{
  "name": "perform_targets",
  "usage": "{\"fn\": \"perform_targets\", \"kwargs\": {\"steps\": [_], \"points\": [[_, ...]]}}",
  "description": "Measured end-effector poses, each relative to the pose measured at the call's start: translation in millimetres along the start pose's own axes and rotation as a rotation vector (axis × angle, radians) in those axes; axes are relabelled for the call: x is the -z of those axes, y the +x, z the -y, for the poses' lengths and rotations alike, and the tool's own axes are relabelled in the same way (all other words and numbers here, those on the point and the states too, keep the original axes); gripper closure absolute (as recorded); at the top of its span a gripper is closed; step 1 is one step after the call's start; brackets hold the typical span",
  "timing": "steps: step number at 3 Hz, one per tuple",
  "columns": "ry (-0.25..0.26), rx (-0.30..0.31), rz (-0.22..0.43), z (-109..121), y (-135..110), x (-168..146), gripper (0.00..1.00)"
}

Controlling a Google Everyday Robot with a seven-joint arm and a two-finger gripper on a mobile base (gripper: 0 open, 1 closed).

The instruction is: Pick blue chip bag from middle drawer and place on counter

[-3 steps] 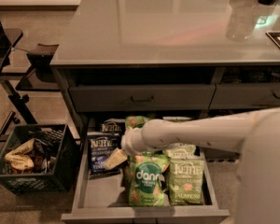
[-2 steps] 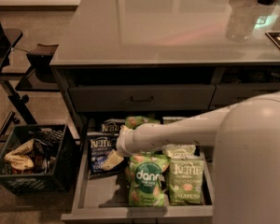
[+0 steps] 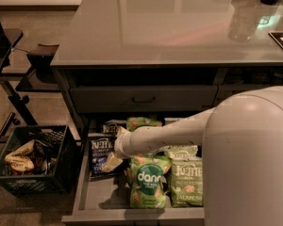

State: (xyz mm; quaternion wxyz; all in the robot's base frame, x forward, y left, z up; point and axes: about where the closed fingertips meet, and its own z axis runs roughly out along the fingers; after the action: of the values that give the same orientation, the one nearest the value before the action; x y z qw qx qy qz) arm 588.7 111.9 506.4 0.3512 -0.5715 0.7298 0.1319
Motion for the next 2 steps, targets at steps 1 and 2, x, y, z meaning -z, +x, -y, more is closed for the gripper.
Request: {"fn": "perform_targets", "kwargs": {"steps": [1, 2], "points": [[-0.015, 0.056, -0.023, -1, 4, -19, 0.0], [-0.036, 0.136, -0.019, 2, 7, -48, 0.0]]}}
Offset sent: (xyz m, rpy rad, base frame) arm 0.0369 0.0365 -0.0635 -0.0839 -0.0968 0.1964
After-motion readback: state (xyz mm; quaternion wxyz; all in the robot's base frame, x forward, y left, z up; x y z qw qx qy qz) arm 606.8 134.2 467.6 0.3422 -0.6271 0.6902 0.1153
